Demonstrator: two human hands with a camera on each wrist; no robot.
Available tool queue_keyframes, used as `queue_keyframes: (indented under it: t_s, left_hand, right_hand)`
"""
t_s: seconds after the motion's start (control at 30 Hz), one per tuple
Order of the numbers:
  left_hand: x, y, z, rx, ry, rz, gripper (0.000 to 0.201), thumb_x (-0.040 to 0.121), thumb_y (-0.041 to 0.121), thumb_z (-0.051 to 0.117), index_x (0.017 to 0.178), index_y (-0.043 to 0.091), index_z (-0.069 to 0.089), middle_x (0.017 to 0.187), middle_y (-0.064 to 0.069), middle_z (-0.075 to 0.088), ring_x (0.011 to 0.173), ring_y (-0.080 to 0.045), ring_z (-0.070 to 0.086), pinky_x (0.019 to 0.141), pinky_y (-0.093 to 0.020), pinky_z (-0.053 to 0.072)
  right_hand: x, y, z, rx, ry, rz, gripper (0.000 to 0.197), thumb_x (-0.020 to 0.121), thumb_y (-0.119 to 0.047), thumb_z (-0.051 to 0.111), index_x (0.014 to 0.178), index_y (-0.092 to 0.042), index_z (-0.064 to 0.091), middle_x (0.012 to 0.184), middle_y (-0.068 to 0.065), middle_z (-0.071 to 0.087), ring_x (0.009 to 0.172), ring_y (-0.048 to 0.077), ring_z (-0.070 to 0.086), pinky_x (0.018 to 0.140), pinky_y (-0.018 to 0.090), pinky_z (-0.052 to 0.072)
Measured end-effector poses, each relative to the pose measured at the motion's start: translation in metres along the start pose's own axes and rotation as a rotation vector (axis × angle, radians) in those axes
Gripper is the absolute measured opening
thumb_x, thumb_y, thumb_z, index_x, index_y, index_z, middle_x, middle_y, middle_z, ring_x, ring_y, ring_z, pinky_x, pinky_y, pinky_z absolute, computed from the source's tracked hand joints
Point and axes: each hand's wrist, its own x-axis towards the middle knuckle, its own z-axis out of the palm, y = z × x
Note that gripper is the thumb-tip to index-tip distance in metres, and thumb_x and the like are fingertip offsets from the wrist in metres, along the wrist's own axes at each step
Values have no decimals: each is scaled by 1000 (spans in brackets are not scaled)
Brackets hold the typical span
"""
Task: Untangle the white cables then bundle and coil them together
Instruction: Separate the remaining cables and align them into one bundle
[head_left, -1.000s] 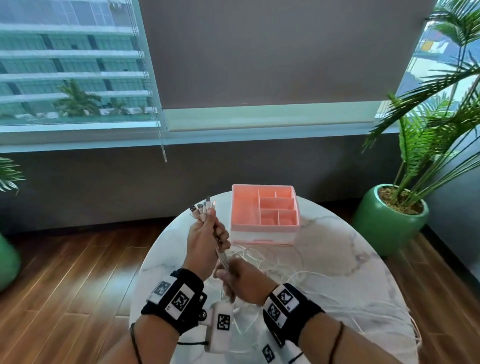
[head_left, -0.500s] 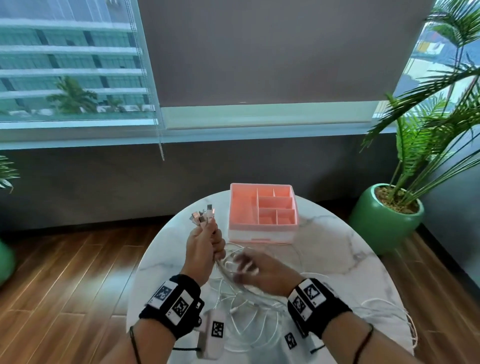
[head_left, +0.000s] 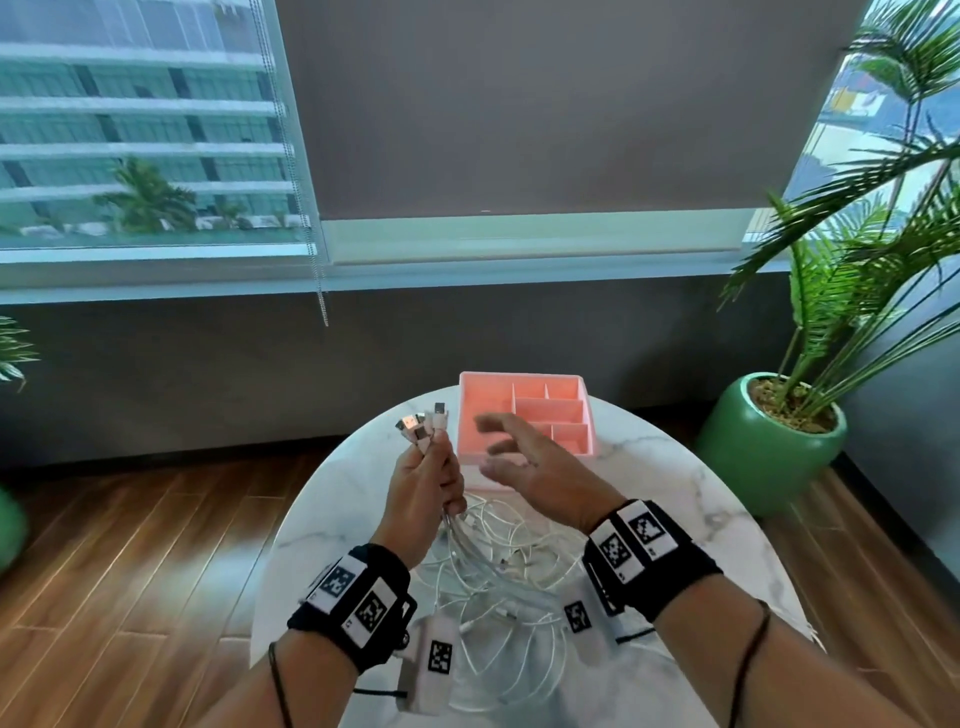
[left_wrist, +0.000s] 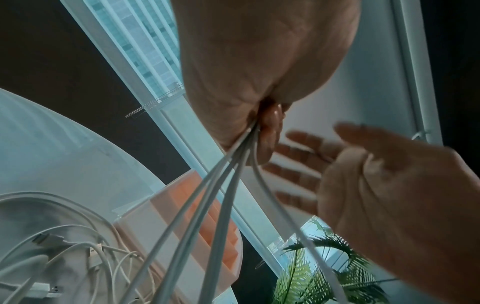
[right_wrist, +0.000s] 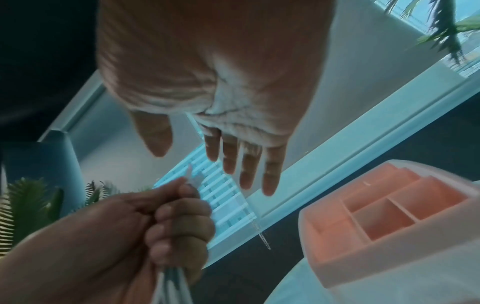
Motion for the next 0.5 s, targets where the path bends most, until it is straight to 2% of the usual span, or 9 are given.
queue_keyframes:
  t_s: [0.07, 0.17, 0.27, 0.33, 0.4, 0.43, 0.5]
  left_hand:
    - [-6, -1, 8, 63, -73, -35, 40, 109, 27, 39, 71, 14, 39, 57, -2, 27, 46, -13, 27, 48, -26, 24]
    - [-11, -1, 19, 105, -141, -67, 40, 111, 21, 29, 74, 10, 41, 58, -4, 32, 45, -13, 29, 46, -26, 28]
    - [-14, -1, 22, 121, -142, -63, 38, 110, 10, 24, 81, 5, 49, 58, -6, 41, 43, -15, 37, 44, -28, 34]
    - [-15, 0, 19, 132, -144, -74, 40, 111, 11, 24, 81, 6, 50, 57, -6, 42, 43, -15, 38, 44, -27, 36]
    - [-14, 0, 16, 134, -144, -106, 40, 111, 16, 25, 79, 8, 48, 56, -4, 39, 44, -15, 36, 44, -26, 34]
    - [-13, 1, 16, 126, -140, -117, 40, 111, 17, 24, 79, 9, 47, 57, -3, 37, 45, -14, 35, 44, -26, 32]
    - [-12, 4, 15, 80, -97, -103, 44, 111, 17, 24, 75, 12, 49, 57, -2, 37, 46, -13, 35, 45, -25, 31]
  right_hand:
    - [7, -15, 4, -24, 69, -72, 49, 102, -38, 50, 148, -34, 35, 148, -12, 43, 129, 0, 44, 108, 29, 38]
    - [17, -25, 9, -147, 40, -119, 51, 105, -39, 43, 152, -25, 34, 154, -11, 38, 133, 1, 40, 103, 19, 29]
    - [21, -24, 15, -289, 37, -181, 47, 105, -26, 45, 150, -12, 40, 152, 2, 46, 136, 13, 44, 104, 15, 28]
    - [23, -24, 16, -309, 43, -210, 45, 103, -17, 47, 148, -9, 43, 149, 6, 49, 135, 15, 47, 104, 12, 28]
    - [24, -24, 15, -287, 30, -211, 46, 103, -15, 47, 148, -9, 43, 150, 5, 49, 135, 14, 47, 105, 12, 30]
    - [24, -21, 15, -252, 28, -207, 49, 103, -17, 48, 150, -12, 39, 153, 3, 45, 135, 12, 45, 107, 15, 31]
    - [23, -13, 22, -103, 36, -182, 62, 102, -32, 52, 156, -23, 23, 159, -6, 29, 138, 8, 38, 112, 25, 35]
